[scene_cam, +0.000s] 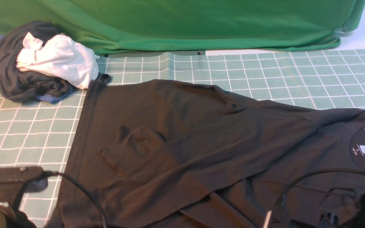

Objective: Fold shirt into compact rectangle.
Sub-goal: 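Grasp the near edge of the shirt at its hem and shoulder corners, then fold the black garment in half by bringing its near edge over to the far edge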

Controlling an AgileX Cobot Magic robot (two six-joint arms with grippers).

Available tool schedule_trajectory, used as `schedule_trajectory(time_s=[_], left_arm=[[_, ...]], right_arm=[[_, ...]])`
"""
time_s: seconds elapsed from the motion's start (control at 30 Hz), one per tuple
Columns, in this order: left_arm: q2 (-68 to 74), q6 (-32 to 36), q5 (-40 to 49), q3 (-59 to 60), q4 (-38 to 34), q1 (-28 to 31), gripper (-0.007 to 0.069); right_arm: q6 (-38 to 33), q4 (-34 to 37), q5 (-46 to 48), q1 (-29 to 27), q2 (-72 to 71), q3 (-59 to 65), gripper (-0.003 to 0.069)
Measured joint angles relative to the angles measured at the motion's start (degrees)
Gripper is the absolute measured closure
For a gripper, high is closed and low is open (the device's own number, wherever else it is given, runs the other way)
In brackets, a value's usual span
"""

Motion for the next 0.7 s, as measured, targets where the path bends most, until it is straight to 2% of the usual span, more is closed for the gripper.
schedule_trajectory(time_s=[0.2, 0.33, 0.43, 0.63, 0.7], left_arm=[[-0.8, -2.4, 0.3, -5.4, 3.3, 0.0, 0.0589], [1.1, -3.6, -1.7, -8.9, 6.1, 0.0, 0.0589], [3.4, -4.4, -3.4, -11.1, 7.5, 0.0, 0.0589], [12.3, -6.1, -7.2, -16.6, 11.4, 0.2, 0.0589], [14.0, -6.1, -7.8, -17.9, 11.4, 1.0, 0.0589]], right_arm=[[0.1, 0.0, 5.0, 0.0, -10.0, -1.8, 0.0617], [0.4, -3.0, 8.3, -1.0, -12.5, -6.6, 0.0617], [-1.2, -4.3, 9.3, -3.8, -12.2, -9.7, 0.0617], [-9.2, -5.0, 10.0, -14.8, -6.2, -18.3, 0.0617], [-10.4, -5.0, 10.0, -16.4, -4.7, -19.9, 0.0617]])
